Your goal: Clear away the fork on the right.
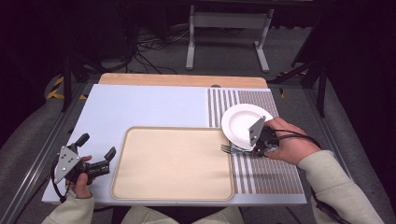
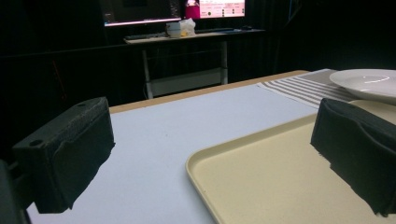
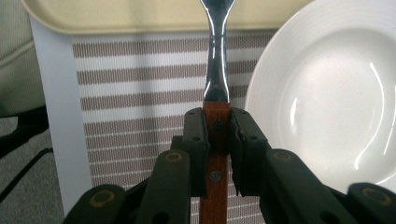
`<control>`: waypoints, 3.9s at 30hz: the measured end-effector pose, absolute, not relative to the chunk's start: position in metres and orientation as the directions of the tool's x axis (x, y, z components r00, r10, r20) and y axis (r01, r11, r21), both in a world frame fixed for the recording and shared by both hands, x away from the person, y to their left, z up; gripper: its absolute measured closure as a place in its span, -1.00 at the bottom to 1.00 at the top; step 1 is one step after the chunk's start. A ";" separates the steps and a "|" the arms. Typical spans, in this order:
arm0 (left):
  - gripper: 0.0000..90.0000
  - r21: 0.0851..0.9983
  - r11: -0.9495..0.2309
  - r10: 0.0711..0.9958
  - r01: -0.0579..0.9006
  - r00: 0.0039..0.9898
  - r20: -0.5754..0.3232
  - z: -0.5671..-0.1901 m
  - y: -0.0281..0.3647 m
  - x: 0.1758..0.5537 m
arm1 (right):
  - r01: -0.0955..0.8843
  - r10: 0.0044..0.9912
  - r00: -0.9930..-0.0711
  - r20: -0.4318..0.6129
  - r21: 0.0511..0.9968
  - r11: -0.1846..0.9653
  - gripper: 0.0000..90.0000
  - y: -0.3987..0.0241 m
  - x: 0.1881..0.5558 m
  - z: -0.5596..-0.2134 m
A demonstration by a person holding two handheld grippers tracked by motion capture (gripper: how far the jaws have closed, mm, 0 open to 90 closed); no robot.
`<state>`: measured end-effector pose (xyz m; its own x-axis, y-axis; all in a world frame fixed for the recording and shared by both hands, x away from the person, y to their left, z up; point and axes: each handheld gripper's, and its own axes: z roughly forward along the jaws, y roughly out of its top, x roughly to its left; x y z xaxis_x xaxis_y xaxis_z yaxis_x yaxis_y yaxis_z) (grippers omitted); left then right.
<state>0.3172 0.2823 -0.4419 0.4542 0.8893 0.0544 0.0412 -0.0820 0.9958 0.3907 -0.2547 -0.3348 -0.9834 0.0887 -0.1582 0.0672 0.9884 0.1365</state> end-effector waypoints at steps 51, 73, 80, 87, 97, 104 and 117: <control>-1.00 0.997 -0.075 0.886 0.028 0.461 0.053 -0.441 0.285 0.317 | 0.669 0.675 -0.729 0.117 0.332 0.665 0.74 -0.150 0.397 -0.364; -1.00 0.997 -0.076 0.887 0.032 0.459 0.053 -0.441 0.285 0.318 | 0.838 0.824 -0.534 0.189 0.248 0.486 0.74 -0.140 0.407 -0.387; -1.00 0.997 -0.076 0.887 0.033 0.459 0.052 -0.442 0.285 0.318 | 0.862 0.843 -0.499 0.201 0.213 0.460 0.73 -0.138 0.409 -0.395; -1.00 0.996 -0.076 0.888 0.035 0.458 0.051 -0.442 0.285 0.318 | 0.881 0.858 -0.470 0.209 0.179 0.439 0.73 -0.138 0.411 -0.402; -1.00 0.996 -0.078 0.887 0.037 0.458 0.052 -0.442 0.285 0.318 | 0.900 0.871 -0.436 0.226 0.130 0.417 0.73 -0.138 0.411 -0.409; -1.00 0.996 -0.078 0.887 0.037 0.459 0.053 -0.442 0.284 0.318 | 0.907 0.875 -0.420 0.238 0.116 0.404 0.73 -0.139 0.411 -0.411; -1.00 0.996 -0.081 0.886 0.039 0.461 0.054 -0.442 0.284 0.318 | 0.877 0.846 -0.477 0.239 0.190 0.441 0.24 -0.138 0.409 -0.405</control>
<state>0.3179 0.2842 -0.4415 0.4608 0.8859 0.0540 0.0388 -0.0809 0.9960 0.4094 -0.1381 -0.4046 -0.4772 0.8457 0.2389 0.8771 0.4412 0.1899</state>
